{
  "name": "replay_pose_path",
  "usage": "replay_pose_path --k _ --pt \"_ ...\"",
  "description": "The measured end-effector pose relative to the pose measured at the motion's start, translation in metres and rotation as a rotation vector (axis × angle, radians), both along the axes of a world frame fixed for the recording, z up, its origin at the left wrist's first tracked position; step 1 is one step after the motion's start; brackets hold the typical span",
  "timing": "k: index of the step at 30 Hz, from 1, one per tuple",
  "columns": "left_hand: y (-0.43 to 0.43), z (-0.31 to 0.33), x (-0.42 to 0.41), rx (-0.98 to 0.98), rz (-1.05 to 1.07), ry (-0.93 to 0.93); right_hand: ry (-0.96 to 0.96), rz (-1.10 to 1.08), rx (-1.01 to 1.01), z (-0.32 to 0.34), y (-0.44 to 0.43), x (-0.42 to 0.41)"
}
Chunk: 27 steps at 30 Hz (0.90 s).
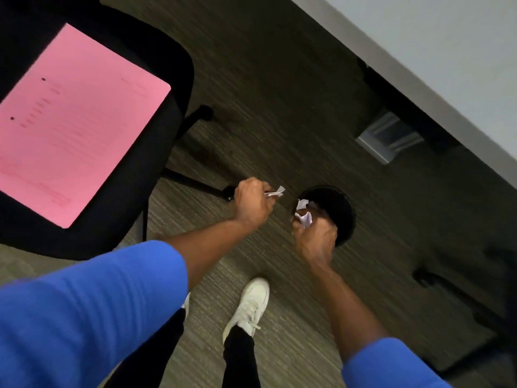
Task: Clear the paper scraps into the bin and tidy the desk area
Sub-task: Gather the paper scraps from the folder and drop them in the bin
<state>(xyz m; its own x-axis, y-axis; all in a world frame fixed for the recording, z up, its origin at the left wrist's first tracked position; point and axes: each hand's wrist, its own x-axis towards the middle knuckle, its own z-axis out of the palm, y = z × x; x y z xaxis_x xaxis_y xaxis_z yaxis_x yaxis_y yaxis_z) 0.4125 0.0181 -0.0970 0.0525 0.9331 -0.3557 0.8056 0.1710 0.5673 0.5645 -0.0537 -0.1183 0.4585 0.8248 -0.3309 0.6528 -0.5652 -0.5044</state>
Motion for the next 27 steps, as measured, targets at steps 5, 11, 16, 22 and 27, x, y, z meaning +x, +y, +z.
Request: replay_pose_path --k 5,11,16,22,27 --pt "-0.014 -0.033 0.059 -0.135 -0.035 -0.059 0.082 -0.076 -0.025 -0.021 -0.016 0.048" --pt "-0.018 -0.075 0.105 -0.234 -0.164 0.007 0.064 -0.081 -0.094 -0.048 -0.015 0.1" --pt "-0.017 -0.092 0.138 -0.311 -0.113 0.008 0.095 -0.129 -0.086 -0.068 -0.019 0.128" --pt "-0.006 -0.092 0.157 -0.581 -0.014 -0.259 0.426 -0.353 -0.191 -0.093 -0.005 0.149" --pt "-0.008 -0.095 0.149 -0.654 0.069 -0.223 0.408 -0.318 -0.206 -0.096 -0.004 0.152"
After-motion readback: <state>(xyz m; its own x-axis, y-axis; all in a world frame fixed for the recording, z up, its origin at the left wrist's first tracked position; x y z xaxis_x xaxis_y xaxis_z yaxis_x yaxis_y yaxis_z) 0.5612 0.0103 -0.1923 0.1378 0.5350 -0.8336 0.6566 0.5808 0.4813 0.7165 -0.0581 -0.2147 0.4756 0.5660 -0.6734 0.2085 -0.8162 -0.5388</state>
